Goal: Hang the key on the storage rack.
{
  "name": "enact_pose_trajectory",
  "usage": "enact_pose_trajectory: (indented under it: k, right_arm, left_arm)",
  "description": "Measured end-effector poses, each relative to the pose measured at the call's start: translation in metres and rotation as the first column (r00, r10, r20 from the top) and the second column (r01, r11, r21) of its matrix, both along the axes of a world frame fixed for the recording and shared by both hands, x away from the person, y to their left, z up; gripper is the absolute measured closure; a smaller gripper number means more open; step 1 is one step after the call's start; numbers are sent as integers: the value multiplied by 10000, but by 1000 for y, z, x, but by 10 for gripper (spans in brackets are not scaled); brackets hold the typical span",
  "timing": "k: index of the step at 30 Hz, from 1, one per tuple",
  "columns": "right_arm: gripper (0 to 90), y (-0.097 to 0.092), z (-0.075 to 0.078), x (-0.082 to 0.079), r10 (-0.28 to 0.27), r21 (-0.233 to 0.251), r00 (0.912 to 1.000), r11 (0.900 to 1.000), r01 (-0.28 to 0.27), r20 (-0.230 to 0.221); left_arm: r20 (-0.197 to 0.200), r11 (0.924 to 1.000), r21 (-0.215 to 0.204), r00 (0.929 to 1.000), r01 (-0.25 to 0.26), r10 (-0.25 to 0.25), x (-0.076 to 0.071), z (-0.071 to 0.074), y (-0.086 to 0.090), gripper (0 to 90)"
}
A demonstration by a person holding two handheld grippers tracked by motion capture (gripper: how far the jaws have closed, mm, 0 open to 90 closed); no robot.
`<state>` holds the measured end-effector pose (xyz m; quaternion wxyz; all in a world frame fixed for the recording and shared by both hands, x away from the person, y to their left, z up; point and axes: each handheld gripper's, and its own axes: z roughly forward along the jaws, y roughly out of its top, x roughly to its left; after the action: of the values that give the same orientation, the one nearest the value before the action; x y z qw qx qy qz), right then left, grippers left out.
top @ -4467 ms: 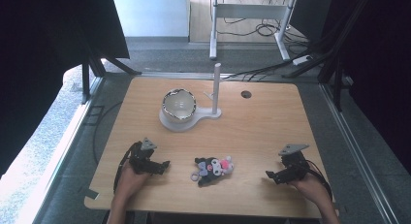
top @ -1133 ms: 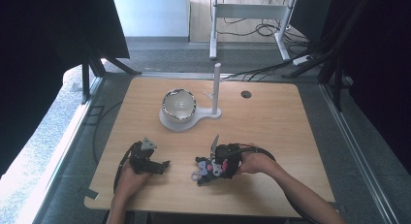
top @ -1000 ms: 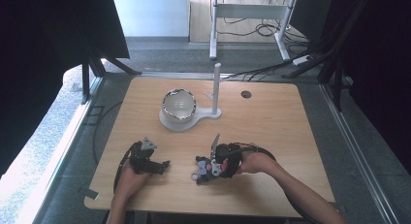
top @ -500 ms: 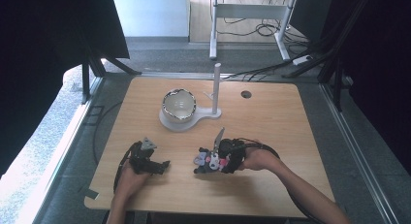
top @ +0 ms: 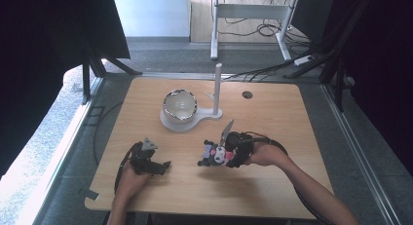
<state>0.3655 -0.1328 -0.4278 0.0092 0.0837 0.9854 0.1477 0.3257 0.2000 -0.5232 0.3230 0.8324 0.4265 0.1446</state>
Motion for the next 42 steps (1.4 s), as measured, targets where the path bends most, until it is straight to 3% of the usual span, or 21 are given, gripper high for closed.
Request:
enact_pose_trajectory:
  k: [16,28,35,36,42]
  right_arm:
    - [456,-21,42,17,-686,407,9976,9969,680,134]
    - [456,-36,75,35,-1318,715,9911,9889,1302,181]
    - [456,-47,95,50,-1853,879,9823,9793,1824,259]
    - [456,-50,101,54,-2113,909,9770,9739,2081,272]
    - [457,-58,116,65,-2536,1037,9667,9630,2488,354]
  left_arm:
    - [-4,10000,0,10000,-2,2,0,0,0,0]
    - [-6,10000,18,10000,23,-23,0,0,0,0]
    - [-8,10000,25,10000,29,-29,0,0,0,0]
    - [-9,10000,24,10000,28,-28,0,0,0,0]
    - [-8,10000,20,10000,28,-28,0,0,0,0]
